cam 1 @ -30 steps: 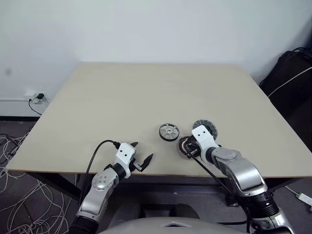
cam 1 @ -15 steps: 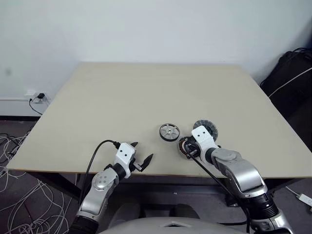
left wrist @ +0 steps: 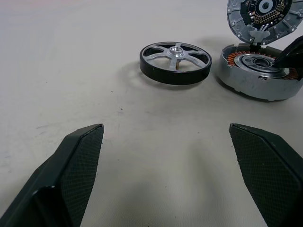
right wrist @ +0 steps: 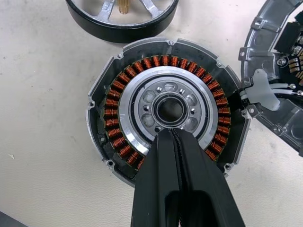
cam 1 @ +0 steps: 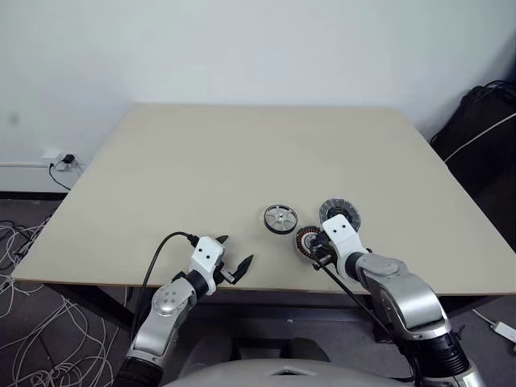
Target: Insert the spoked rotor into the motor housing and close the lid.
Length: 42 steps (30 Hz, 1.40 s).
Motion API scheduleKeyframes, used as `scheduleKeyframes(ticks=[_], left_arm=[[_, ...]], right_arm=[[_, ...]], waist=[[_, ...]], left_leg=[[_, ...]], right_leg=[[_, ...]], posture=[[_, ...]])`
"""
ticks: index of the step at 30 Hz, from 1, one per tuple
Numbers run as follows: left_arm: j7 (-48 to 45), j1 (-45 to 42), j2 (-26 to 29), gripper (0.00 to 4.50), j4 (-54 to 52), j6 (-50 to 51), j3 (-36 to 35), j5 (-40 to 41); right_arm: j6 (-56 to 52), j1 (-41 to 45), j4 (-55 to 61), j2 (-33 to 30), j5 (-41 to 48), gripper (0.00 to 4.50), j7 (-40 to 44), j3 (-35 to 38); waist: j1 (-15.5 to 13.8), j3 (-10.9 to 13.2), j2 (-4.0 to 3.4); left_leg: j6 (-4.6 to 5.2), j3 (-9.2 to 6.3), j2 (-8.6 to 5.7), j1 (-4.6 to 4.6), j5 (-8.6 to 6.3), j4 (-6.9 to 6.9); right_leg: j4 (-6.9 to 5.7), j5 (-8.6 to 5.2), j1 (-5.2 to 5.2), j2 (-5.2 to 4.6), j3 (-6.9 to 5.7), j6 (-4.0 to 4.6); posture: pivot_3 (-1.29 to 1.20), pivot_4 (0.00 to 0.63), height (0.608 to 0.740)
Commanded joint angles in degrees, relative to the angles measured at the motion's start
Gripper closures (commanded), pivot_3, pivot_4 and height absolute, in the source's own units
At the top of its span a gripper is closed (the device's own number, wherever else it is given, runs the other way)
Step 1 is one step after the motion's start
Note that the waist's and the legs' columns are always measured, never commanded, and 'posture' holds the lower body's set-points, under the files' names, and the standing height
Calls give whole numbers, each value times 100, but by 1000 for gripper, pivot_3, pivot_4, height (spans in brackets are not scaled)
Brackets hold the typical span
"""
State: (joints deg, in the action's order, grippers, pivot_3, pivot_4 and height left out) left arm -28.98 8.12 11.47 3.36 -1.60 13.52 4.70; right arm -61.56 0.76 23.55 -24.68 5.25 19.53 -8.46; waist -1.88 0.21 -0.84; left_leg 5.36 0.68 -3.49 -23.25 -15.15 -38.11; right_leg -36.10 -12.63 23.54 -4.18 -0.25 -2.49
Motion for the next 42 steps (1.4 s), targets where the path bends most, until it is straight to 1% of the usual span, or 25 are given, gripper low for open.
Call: scheduleKeyframes(ticks=[1,12,19,26,33,42], left_arm=[[-62,-91,-19,0,-152,-89,2,42],[-73,-88,-29,0,-203,-57,-22,41],[-67,-48,-23,0,-157,-127,-44,36],[-41,-11,-23,0,-282,-47,-38,35],[-59,-43,-13,0,-392,71,-22,48],[-102,-53,12,0,-445,149,-17,50]], right_arm=[[133,81,212,104,65,4467,-77,186],[514,382,-304,329,-31,4467,-243,115],[665,393,-650,271,-80,4467,-231,137],[660,78,-550,101,-33,4467,-188,284],[632,-110,-332,153,-12,4467,-227,316],[746,118,-187,323,-57,4467,-388,374]], waist=[[1,0,0],[7,-1,0],[12,-2,-1],[-18,-12,1],[-27,-31,1],[-24,-39,-5]], left_leg=[[0,0,0,0,0,0],[-1,1,0,2,0,-1],[-1,1,0,3,0,-1],[0,1,0,5,0,-1],[0,0,-1,8,0,-3],[0,1,0,10,0,-3]], right_leg=[[0,0,0,0,0,0],[-4,0,0,2,1,0],[-4,0,0,1,2,0],[-4,0,-5,0,1,1],[-4,0,-8,0,2,0],[-7,0,-8,1,2,0]], posture=[[0,0,740],[0,0,740],[0,0,740],[0,0,740],[0,0,740],[0,0,740]])
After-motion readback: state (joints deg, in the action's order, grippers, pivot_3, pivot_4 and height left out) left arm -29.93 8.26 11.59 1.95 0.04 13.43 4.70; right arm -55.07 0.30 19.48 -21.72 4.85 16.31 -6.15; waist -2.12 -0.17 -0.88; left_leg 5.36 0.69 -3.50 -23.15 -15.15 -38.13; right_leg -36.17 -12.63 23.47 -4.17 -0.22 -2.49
